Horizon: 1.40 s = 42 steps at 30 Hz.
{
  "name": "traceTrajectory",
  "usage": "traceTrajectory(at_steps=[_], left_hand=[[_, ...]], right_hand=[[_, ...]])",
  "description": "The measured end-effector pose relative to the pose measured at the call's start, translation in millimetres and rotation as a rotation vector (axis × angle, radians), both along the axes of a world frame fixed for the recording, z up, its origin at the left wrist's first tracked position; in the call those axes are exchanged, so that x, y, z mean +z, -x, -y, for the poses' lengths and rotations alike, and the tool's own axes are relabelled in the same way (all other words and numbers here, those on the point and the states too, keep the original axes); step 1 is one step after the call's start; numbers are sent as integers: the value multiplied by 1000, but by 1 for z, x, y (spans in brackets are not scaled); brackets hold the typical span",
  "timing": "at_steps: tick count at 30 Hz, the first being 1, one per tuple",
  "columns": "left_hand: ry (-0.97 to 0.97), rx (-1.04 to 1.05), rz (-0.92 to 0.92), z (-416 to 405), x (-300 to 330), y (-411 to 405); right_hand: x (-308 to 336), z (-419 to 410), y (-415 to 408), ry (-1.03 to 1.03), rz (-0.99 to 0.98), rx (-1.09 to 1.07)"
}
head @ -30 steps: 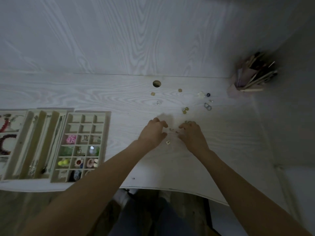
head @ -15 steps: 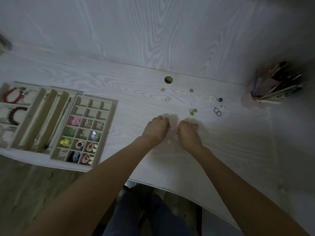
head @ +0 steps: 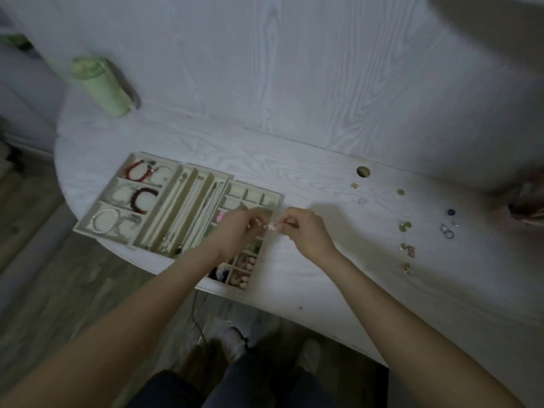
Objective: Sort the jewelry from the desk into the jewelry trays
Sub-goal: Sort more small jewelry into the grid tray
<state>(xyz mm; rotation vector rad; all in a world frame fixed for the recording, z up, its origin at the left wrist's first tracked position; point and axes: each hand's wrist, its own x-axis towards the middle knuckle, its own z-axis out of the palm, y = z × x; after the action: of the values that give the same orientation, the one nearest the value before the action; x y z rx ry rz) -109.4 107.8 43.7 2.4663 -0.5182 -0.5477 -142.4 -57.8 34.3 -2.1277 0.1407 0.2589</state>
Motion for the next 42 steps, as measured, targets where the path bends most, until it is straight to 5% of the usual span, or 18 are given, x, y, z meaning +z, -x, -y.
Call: traceTrajectory(at_steps=[7,14,35,42], left_hand=[[55,159,-60,-97,-7,-1],[-34,101,-89,-138,-28,11],[-103,14,-36,-126,-40,13],[-229,-60,101,-122,-45,15]], right_hand=[[-16,-76,-6,15,-26,104],[-35,-120,-2,119,-61,254],[-43,-144,-2,536,-148,395],[-47,-149,-5,495,-160,302]])
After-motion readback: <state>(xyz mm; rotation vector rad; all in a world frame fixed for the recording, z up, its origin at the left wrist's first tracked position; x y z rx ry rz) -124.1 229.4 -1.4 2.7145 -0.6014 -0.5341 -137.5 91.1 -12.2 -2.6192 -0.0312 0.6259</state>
